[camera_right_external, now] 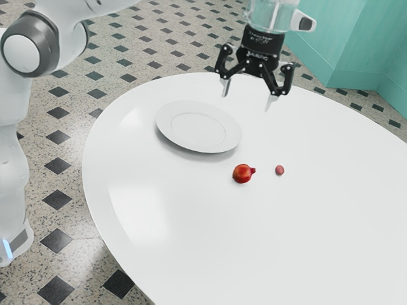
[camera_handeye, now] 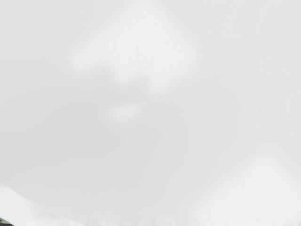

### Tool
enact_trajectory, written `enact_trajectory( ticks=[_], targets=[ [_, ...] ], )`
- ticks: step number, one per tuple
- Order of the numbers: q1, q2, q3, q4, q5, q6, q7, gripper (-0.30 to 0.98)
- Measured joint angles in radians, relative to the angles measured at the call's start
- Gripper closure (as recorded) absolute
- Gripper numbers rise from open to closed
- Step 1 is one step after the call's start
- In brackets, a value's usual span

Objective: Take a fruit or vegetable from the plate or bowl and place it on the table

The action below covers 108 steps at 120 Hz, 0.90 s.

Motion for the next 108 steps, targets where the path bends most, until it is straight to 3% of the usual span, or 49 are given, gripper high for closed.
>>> enact_trajectory(
  ticks=[30,63,74,80,108],
  targets=[
    [0.006,0.031,-0.003,-0.013,-0.019,-0.023,0.000,0.00],
    [0.056,0.257,0.039,-0.051,0.182,0.043,0.102,0.00],
    [0.059,0.166,0.217,-0.302,0.137,0.181,0.161,0.00],
    [0.057,0.127,0.271,-0.411,0.111,0.275,0.203,0.00],
    [0.020,0.146,0.264,-0.471,0.086,0.533,0.361,0.00]
  ],
)
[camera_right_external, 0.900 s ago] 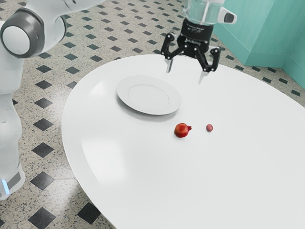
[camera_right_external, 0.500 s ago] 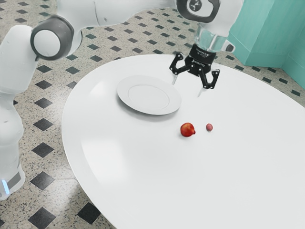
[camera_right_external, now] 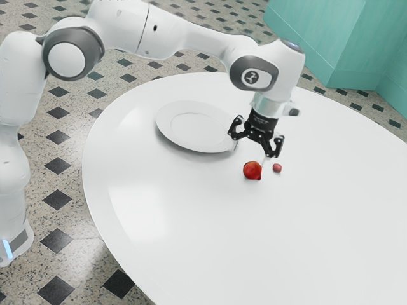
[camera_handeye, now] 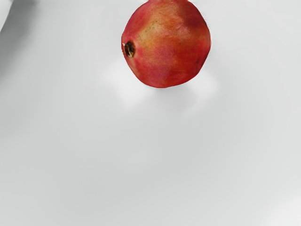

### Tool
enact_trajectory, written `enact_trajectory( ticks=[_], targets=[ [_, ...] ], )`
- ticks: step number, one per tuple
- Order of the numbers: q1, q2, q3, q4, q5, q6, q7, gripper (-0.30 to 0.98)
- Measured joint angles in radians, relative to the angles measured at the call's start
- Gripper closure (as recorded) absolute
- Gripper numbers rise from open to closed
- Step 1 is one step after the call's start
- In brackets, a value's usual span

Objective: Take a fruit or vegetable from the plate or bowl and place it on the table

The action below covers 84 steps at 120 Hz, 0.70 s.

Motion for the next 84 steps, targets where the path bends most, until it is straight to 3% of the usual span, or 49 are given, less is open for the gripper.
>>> enact_trajectory(
  ticks=[31,84],
  targets=[
    [0.061,0.041,0.010,-0.005,-0.027,0.105,0.117,0.00],
    [0.131,0.134,0.006,0.019,-0.047,0.142,0.241,0.00]
  ],
)
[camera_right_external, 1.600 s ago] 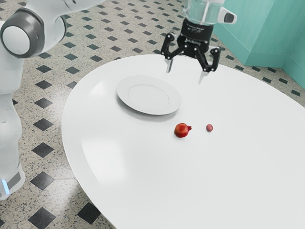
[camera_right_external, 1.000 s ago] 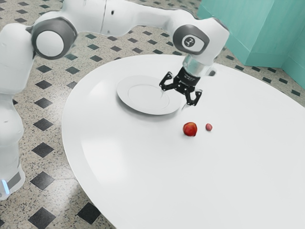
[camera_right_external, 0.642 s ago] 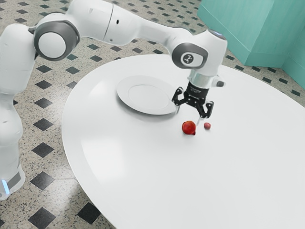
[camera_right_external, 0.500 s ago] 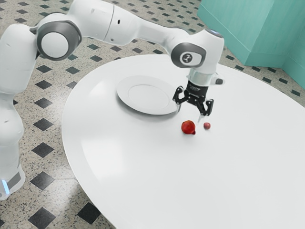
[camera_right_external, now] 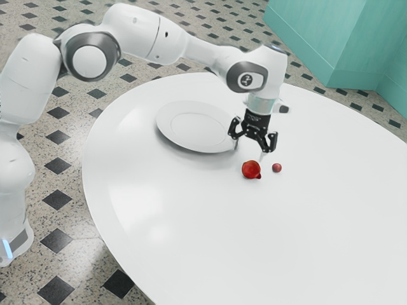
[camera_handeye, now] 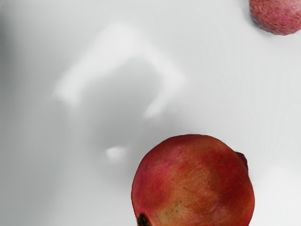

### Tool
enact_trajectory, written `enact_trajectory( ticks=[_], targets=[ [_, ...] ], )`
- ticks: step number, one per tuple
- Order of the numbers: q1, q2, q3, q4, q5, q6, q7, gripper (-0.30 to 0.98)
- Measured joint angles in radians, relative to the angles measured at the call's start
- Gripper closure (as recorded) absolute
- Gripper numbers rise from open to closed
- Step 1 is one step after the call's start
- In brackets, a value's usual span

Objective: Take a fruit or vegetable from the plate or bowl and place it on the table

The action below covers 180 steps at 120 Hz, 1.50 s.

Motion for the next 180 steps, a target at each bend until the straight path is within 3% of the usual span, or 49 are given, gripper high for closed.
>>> enact_trajectory(
  ticks=[40,180],
  targets=[
    [-0.013,0.100,-0.043,0.089,0.044,0.006,0.056,0.00],
    [-0.017,0.173,-0.041,0.080,0.046,0.056,0.113,0.02]
  ],
)
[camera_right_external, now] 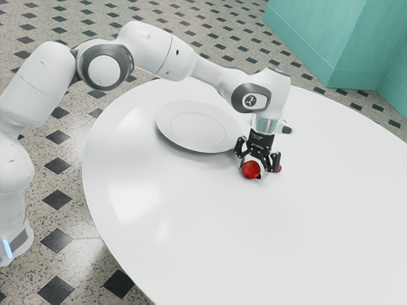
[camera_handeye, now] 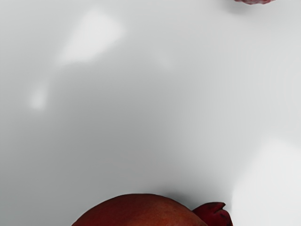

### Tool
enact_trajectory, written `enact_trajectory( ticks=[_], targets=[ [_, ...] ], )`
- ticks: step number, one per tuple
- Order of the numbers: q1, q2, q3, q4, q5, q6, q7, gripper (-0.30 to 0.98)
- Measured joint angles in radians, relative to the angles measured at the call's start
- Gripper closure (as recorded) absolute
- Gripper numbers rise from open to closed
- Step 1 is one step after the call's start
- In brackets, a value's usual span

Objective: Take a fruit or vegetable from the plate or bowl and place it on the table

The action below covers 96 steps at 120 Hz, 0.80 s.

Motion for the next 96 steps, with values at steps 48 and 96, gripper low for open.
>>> enact_trajectory(
  ticks=[48,96],
  targets=[
    [0.004,-0.003,0.000,0.000,0.006,0.013,-0.009,0.32],
    [0.104,-0.198,0.036,-0.040,-0.014,0.013,-0.022,0.34]
  ],
)
